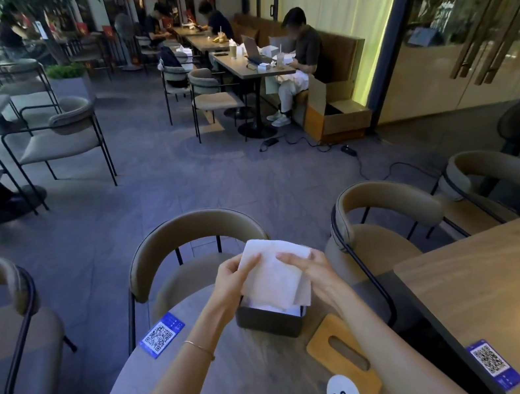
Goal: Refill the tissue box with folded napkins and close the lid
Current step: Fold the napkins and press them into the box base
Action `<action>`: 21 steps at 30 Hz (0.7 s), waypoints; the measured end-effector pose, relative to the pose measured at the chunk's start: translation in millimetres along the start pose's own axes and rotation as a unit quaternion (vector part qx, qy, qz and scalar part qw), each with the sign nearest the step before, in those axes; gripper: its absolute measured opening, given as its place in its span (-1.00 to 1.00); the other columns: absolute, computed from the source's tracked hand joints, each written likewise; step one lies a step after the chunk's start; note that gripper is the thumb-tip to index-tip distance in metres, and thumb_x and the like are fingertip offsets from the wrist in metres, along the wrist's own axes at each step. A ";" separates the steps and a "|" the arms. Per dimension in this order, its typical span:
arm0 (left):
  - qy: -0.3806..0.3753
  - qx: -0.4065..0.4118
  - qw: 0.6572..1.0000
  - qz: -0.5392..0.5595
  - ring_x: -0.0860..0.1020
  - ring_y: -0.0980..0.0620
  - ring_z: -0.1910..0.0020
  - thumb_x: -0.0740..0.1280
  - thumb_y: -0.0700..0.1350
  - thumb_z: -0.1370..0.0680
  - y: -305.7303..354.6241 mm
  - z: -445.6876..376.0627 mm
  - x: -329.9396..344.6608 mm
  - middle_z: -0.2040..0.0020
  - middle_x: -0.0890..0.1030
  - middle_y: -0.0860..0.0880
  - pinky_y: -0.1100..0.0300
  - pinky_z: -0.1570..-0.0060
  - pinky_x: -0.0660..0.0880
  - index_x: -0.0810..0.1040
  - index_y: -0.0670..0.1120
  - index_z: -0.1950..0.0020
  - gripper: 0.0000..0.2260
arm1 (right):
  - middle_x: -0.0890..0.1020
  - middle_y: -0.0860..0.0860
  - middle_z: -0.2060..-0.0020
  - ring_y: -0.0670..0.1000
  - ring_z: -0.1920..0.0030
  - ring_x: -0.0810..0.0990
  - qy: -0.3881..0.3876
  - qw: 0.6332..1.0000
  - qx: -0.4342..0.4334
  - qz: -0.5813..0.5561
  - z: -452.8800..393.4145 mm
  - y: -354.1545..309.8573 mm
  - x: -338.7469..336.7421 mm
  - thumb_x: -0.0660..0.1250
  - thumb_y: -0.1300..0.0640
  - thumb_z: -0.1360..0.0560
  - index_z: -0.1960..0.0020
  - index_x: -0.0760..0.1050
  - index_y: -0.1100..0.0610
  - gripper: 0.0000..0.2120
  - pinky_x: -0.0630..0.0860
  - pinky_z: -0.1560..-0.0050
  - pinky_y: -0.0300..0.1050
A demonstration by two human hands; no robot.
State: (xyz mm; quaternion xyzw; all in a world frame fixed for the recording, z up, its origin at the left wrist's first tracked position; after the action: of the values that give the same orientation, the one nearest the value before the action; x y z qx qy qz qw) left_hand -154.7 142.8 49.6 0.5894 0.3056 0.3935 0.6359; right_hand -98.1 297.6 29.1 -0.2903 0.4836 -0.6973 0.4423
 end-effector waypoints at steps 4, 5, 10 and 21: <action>0.015 -0.059 0.998 0.015 0.55 0.00 0.13 0.19 0.13 -0.56 -0.9 -1.3 -2.5 0.12 0.58 -0.05 0.17 0.10 0.50 0.56 -0.04 0.12 -0.71 | 0.60 0.17 -0.07 0.17 -0.10 0.56 -0.066 0.997 -0.025 -0.008 5.6 -4.1 1.0 0.51 0.13 -0.38 -0.05 0.58 0.12 -0.73 0.56 -0.07 0.01; 0.019 -0.072 0.997 0.009 0.55 0.00 0.13 0.18 0.16 -0.56 -1.6 -2.2 -3.6 0.13 0.58 -0.06 0.15 0.09 0.50 0.55 -0.05 0.13 -0.68 | 0.59 0.18 -0.08 0.16 -0.10 0.55 -0.074 0.997 -0.027 -0.004 6.4 -4.7 0.6 0.47 0.19 -0.42 -0.08 0.58 0.13 -0.76 0.56 -0.05 -0.02; 0.021 -0.070 0.997 0.006 0.57 -0.12 0.01 0.22 0.13 -0.55 -0.9 -4.7 -10.4 -0.01 0.59 -0.20 0.04 -0.02 0.53 0.57 -0.10 0.04 -0.69 | 0.58 0.18 -0.12 0.16 -0.13 0.55 -0.074 0.997 -0.022 0.017 10.1 -10.4 2.8 0.45 0.22 -0.44 -0.11 0.55 0.11 -0.75 0.58 -0.11 0.01; -0.006 -0.035 0.999 0.033 0.58 -0.07 -0.07 0.34 -0.16 -0.53 -3.4 1.5 -10.5 -0.13 0.58 -0.10 0.17 0.15 0.60 0.47 -0.10 -0.27 -0.69 | 0.59 0.18 -0.10 0.17 -0.11 0.57 -0.023 0.998 0.002 -0.058 8.6 -10.6 2.3 0.45 0.29 -0.44 -0.03 0.53 0.09 -0.78 0.60 0.01 0.00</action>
State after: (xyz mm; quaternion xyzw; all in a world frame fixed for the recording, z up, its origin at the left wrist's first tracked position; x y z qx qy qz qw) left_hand -158.2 133.0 45.7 0.5786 0.2680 0.4212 0.6450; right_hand -95.6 293.5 42.1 -0.3336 0.4543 -0.7157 0.4125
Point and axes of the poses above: each hand's wrist, its own z-axis away from the middle knuckle, its own x-axis out of the palm, y = z × x, the point moved 7 cm from there along -z, towards the middle knuckle
